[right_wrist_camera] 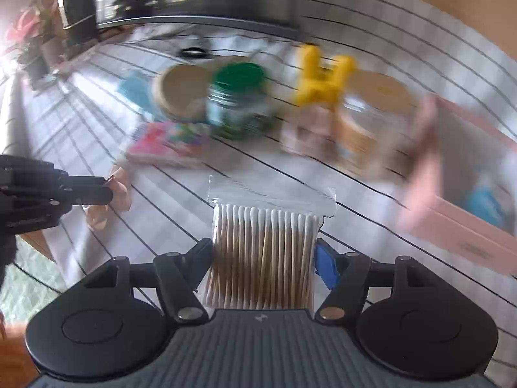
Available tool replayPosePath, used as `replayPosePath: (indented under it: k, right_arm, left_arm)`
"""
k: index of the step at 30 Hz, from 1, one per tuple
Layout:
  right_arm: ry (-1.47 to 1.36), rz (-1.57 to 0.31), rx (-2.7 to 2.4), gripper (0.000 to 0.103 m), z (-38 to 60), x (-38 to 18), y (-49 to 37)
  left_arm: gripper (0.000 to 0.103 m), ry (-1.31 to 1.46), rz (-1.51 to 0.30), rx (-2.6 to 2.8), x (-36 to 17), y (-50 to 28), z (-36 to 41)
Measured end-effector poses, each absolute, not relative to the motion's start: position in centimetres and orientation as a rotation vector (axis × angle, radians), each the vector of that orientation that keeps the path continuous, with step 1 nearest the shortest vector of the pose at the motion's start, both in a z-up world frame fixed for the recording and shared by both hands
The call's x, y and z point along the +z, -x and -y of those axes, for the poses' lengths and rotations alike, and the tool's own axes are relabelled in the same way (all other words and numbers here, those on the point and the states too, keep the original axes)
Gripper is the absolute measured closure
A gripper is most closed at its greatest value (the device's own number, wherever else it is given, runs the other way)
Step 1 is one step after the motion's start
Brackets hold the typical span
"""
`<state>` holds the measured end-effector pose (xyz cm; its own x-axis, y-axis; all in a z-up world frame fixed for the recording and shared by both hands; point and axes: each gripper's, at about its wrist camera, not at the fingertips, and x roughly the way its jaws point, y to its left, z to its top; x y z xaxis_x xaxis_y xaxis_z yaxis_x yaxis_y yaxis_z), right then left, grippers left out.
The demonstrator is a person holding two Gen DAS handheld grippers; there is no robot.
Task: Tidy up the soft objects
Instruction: 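Carry both items over the pink box and release them inside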
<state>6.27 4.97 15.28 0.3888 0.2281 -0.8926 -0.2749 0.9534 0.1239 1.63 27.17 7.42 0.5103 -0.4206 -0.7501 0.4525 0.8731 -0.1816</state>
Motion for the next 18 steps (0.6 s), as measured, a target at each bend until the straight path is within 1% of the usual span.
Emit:
replayPosePath:
  k: [10, 14, 18]
  right_arm:
    - [0.004, -1.072, 0.07, 0.035, 7.7, 17.7, -0.6]
    - [-0.002, -1.006, -0.01, 0.035, 11.8, 19.4, 0.2]
    - [0.024, -0.907, -0.054, 0.035, 14.3, 21.8, -0.3]
  left_arm:
    - [0.09, -0.135, -0.903, -0.884, 9.1, -0.8, -12.2]
    - [0.09, -0.169, -0.868, -0.951, 10.3, -1.2, -7.5]
    - [0.09, -0.125, -0.82, -0.95, 12.6, -3.2, -4.6]
